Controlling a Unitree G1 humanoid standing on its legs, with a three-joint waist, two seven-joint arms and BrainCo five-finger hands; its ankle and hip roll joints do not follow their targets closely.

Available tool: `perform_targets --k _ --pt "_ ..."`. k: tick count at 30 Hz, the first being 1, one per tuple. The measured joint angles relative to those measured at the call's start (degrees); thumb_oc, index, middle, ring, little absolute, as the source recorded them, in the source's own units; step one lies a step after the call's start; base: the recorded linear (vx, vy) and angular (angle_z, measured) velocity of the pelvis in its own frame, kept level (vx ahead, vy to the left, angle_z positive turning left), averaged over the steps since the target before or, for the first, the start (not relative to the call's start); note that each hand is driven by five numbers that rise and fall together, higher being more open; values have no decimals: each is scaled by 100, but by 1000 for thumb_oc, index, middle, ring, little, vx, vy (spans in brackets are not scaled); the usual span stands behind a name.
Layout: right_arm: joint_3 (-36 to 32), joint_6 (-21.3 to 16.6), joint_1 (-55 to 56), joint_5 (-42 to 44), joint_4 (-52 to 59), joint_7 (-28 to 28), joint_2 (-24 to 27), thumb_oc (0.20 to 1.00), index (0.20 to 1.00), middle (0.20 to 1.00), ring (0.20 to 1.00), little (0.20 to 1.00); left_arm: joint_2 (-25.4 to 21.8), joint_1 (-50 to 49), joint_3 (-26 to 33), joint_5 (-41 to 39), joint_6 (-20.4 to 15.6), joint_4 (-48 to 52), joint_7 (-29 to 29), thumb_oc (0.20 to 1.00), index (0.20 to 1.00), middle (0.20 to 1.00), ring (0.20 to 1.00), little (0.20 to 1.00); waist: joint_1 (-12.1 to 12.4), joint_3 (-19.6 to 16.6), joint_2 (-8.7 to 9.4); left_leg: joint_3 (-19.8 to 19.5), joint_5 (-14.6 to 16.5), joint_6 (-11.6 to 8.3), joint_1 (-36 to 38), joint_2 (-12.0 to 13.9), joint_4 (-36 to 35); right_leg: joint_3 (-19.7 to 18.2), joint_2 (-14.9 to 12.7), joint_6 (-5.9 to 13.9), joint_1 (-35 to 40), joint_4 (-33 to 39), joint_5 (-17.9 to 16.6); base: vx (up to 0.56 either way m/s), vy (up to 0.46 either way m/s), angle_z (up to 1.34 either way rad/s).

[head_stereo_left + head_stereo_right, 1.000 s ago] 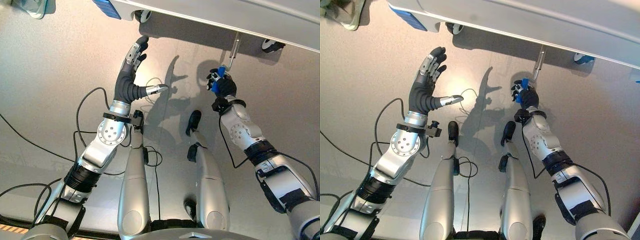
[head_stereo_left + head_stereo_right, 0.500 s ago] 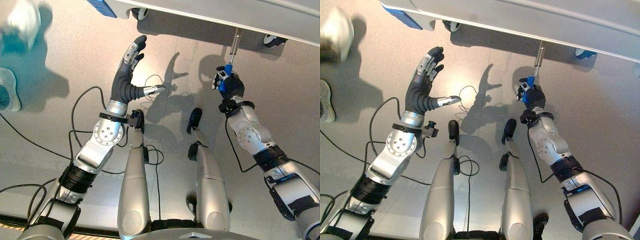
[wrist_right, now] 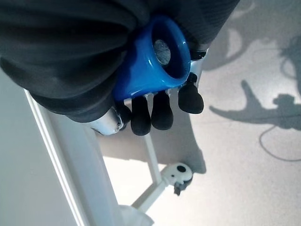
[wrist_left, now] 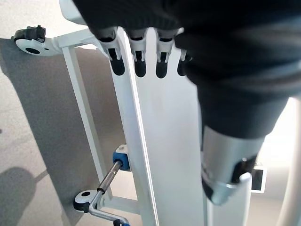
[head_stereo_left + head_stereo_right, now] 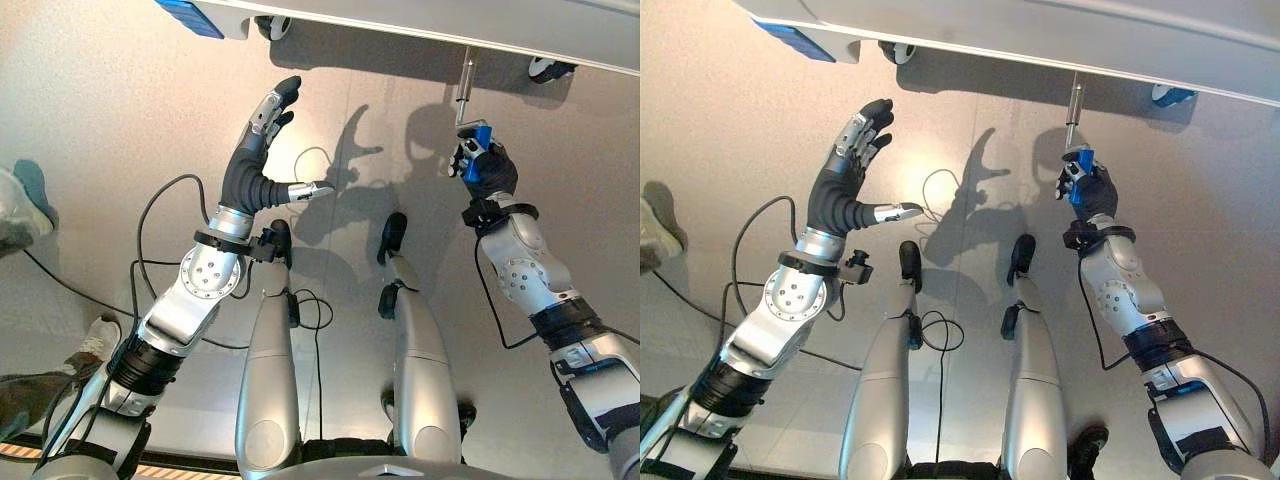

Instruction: Raise the hospital bed

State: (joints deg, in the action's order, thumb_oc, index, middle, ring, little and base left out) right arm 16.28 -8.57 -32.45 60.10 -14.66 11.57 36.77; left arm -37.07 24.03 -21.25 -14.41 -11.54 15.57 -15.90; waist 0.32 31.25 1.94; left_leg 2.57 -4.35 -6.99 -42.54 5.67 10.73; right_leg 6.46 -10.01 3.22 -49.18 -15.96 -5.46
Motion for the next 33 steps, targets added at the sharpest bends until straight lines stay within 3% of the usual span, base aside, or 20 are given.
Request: perform_targets --k 15,26,33 --pt "-155 -93 -324 -1147 -1213 151 3 200 200 200 200 200 -29 -334 -103 -277 -16 207 86 1000 1000 1000 1000 1000 -83 0 1 96 19 56 68 -65 -49 -148 -39 29 -100 -120 19 3 -10 -3" --pt "-190 -121 -838 -1438 -2262 149 17 200 200 200 200 200 -72 -433 -107 -450 -40 316 80 1000 1000 1000 1000 1000 -81 -1 -1 172 7 48 -55 -106 -59 -243 -106 52 -360 -280 88 1 -2 0" --pt "176 105 -1867 -2164 -4358 25 51 200 200 200 200 200 -180 -357 -441 -470 -70 316 112 1000 1000 1000 1000 1000 85 -6 -11 214 -31 97 -55 -197 -59 -311 -209 85 -461 -443 122 3 -6 2"
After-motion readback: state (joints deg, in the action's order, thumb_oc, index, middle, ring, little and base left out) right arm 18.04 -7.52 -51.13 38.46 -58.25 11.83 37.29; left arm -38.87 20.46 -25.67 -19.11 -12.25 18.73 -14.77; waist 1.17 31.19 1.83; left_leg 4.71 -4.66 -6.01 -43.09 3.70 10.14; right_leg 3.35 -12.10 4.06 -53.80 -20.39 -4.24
